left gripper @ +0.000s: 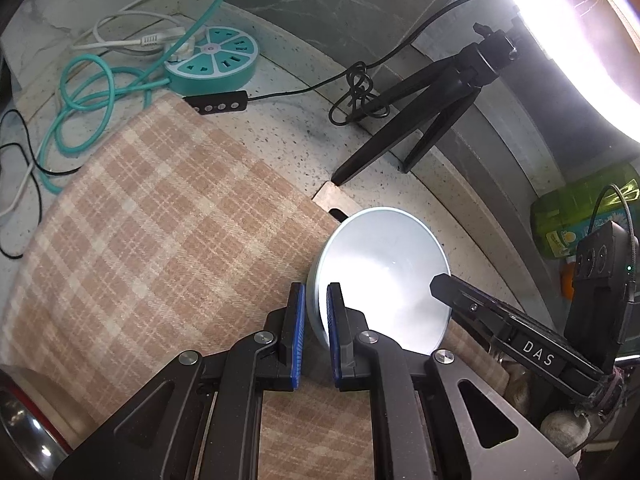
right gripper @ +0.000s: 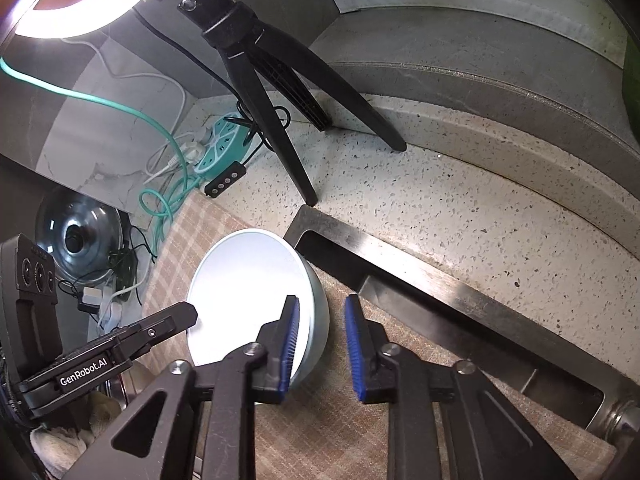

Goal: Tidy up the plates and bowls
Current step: 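Close both grippers on the rim of the white bowl, then lift the white bowl with both grippers and carry it toward the stack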

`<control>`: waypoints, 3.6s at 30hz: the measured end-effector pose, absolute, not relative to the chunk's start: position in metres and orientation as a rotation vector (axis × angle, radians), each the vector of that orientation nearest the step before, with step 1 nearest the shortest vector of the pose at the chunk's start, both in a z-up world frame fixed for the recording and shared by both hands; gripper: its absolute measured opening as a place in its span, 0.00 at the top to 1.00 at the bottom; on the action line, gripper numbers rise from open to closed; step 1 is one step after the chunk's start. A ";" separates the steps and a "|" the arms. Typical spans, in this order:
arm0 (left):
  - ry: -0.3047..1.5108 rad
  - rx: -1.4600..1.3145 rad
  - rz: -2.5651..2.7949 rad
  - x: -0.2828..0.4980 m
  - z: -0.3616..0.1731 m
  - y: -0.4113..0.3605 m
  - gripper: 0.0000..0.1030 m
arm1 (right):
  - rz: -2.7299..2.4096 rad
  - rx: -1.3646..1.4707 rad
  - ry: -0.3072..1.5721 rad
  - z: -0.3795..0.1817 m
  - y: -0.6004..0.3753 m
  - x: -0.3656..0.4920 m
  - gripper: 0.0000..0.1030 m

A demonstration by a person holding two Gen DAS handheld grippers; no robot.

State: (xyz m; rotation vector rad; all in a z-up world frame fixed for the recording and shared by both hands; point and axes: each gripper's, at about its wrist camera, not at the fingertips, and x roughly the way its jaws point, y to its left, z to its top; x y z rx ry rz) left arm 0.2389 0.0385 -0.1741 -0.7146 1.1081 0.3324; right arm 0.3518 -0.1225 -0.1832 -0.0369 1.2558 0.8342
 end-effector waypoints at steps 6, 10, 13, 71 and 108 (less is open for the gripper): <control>1.118 -0.702 0.321 0.242 -0.176 0.035 0.91 | 0.839 -0.048 1.260 -0.184 -0.120 0.348 0.91; 1.122 -0.710 0.327 0.242 -0.179 0.038 0.92 | 0.834 -0.062 1.251 -0.184 -0.117 0.346 0.92; 1.121 -0.713 0.333 0.240 -0.178 0.039 0.92 | 0.836 -0.069 1.249 -0.183 -0.116 0.344 0.92; 0.953 -0.642 0.262 0.072 -0.081 0.051 0.92 | 0.845 -0.113 1.085 -0.087 -0.096 0.165 0.92; 0.935 -0.720 0.396 -0.037 -0.098 0.117 0.92 | 0.948 -0.263 1.159 -0.128 -0.002 0.076 0.92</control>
